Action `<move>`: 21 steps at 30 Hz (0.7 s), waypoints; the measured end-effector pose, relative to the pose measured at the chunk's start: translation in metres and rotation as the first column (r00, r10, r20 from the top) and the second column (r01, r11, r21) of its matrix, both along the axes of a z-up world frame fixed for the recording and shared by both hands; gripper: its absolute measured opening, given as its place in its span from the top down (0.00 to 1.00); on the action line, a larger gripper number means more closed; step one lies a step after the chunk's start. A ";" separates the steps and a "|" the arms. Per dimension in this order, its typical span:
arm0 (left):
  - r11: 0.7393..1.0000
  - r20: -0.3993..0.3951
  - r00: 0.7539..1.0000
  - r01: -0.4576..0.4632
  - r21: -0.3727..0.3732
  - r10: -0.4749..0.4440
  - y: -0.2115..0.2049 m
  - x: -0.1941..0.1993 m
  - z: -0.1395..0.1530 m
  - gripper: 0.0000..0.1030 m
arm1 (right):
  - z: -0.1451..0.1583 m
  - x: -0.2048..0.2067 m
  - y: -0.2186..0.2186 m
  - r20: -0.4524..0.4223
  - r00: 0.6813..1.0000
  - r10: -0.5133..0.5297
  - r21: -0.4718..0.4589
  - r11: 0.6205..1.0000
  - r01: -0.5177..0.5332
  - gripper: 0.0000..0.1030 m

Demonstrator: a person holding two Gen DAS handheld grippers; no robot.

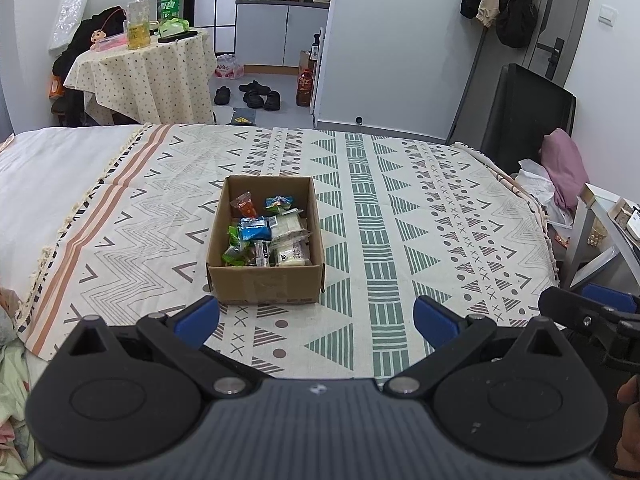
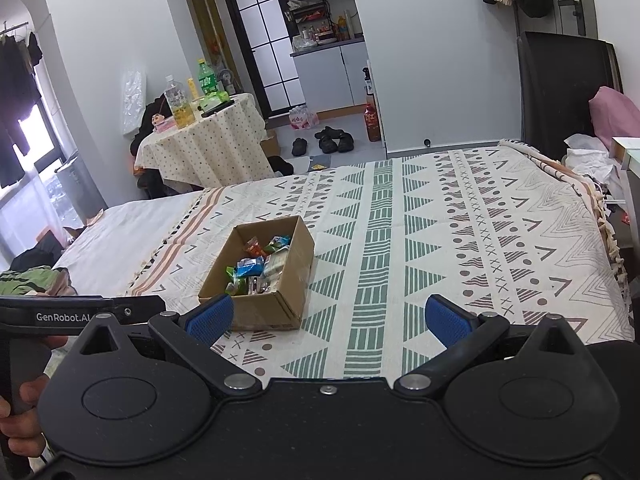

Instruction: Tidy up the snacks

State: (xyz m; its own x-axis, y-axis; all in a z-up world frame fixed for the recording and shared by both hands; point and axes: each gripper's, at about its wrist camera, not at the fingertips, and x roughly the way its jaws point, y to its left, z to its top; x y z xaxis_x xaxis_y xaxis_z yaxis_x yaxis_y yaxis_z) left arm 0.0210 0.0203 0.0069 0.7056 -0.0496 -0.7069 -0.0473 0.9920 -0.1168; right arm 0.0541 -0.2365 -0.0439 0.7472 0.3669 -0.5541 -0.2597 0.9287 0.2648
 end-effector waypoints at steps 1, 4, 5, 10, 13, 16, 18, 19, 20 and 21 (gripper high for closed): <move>1.000 0.000 1.000 0.001 0.002 -0.001 -0.001 0.000 0.000 0.00 | 0.000 0.000 0.000 -0.001 1.000 0.000 0.000 1.000 0.000 0.00; 1.000 -0.001 1.000 0.001 0.001 -0.001 0.000 0.001 0.000 0.00 | 0.001 0.000 0.000 0.001 1.000 0.003 -0.002 1.000 -0.003 0.00; 1.000 -0.002 1.000 0.001 -0.003 -0.001 0.001 0.001 0.000 0.00 | 0.002 0.001 0.000 0.002 1.000 0.005 -0.004 1.000 -0.005 0.00; 1.000 -0.005 1.000 -0.003 -0.003 0.003 0.003 0.001 0.001 0.00 | 0.002 0.001 0.000 0.001 1.000 0.004 -0.005 1.000 -0.004 0.00; 1.000 -0.006 1.000 -0.005 -0.003 0.005 0.005 0.001 0.001 0.00 | 0.003 0.001 0.000 0.001 1.000 0.006 -0.006 1.000 -0.006 0.00; 1.000 -0.008 1.000 -0.006 -0.003 0.006 0.005 0.001 0.001 0.00 | 0.003 0.001 0.001 0.001 1.000 0.007 -0.006 1.000 -0.007 0.00; 1.000 -0.009 1.000 -0.006 -0.003 0.006 0.007 0.001 0.001 0.00 | 0.004 0.001 0.001 0.001 1.000 0.011 -0.005 1.000 -0.011 0.00; 1.000 -0.009 1.000 -0.006 -0.002 0.006 0.007 0.001 0.001 0.00 | 0.003 0.001 0.002 0.002 1.000 0.012 -0.007 1.000 -0.012 0.00; 1.000 -0.009 1.000 -0.006 -0.002 0.006 0.006 0.001 0.001 0.00 | 0.004 0.001 0.002 0.002 1.000 0.013 -0.008 1.000 -0.013 0.00; 1.000 -0.010 1.000 -0.005 -0.002 0.005 0.006 0.001 0.001 0.00 | 0.004 0.001 0.002 0.002 1.000 0.013 -0.006 1.000 -0.013 0.00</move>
State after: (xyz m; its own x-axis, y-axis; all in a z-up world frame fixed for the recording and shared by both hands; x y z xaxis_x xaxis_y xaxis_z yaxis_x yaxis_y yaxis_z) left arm 0.0224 0.0268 0.0084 0.6990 -0.0475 -0.7136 -0.0534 0.9916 -0.1182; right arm 0.0547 -0.2348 -0.0402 0.7438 0.3734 -0.5544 -0.2725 0.9268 0.2586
